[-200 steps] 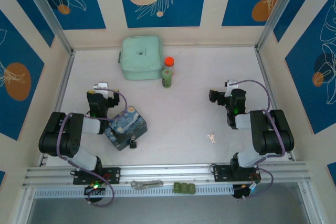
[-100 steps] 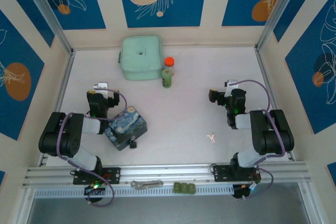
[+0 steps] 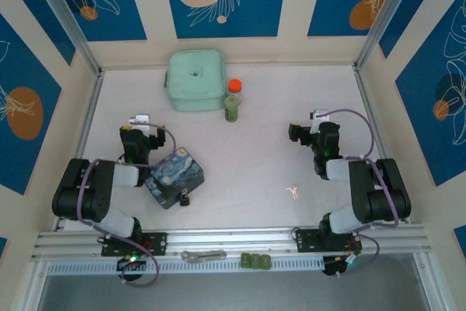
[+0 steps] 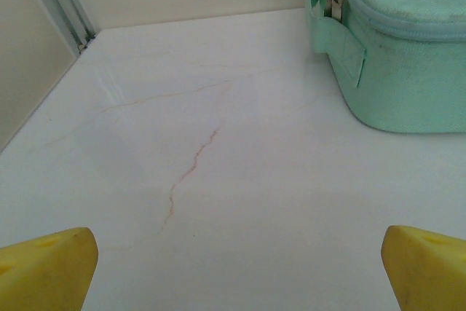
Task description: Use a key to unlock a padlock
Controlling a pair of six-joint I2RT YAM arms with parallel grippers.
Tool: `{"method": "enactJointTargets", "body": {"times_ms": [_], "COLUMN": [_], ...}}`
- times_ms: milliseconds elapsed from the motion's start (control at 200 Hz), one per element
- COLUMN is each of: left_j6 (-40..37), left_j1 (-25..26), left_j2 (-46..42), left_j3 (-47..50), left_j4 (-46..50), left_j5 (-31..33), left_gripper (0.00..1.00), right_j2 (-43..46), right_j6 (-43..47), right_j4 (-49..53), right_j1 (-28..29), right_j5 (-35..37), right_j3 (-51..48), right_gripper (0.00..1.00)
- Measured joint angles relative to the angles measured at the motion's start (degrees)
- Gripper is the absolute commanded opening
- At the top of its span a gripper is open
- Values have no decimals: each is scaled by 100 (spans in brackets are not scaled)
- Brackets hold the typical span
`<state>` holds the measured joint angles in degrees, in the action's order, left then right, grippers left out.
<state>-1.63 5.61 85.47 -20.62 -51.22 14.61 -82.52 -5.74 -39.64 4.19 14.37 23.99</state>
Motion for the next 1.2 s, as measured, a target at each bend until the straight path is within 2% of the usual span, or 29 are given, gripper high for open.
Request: {"method": "enactJointTargets", "body": {"times_ms": [130,220,340,570,710,805,925,1085,1200], "left_j6": [92,365,1110,2693,3703,4352,5016,5919,6485], "left_j1": [70,79,85,92,96,98,133,402,866], "left_j2": [-1235,-2142,-3097,-3762,-4074,-4360,-4695,-5184,-5355], "left_j3": [-162,-619,-1438,-2524,-2549,-2393,-2020,-1318,-841], "left_j4": [1180,2393,4380,8592,10358,10946,11237,10843,10310], "left_j5": [337,605,763,710,264,-72,-542,-1231,-1427], "left_gripper": [100,100,100,100,100,100,100,100,100], "right_j2": [507,721,815,813,767,623,422,380,358], "right_j6": [63,-81,-424,-1025,-1458,-1694,-1880,-1943,-1985], "right_j4": [608,1117,2026,3641,4142,4332,4533,4590,4656], "right_j1": [321,538,914,1976,2402,2577,2656,2653,2618], "right_j5": [332,492,592,651,623,629,654,667,647], "right_j3": [505,879,1333,1589,1589,1609,1687,1781,1867], "right_gripper": [99,99,99,99,99,99,99,99,99]}}
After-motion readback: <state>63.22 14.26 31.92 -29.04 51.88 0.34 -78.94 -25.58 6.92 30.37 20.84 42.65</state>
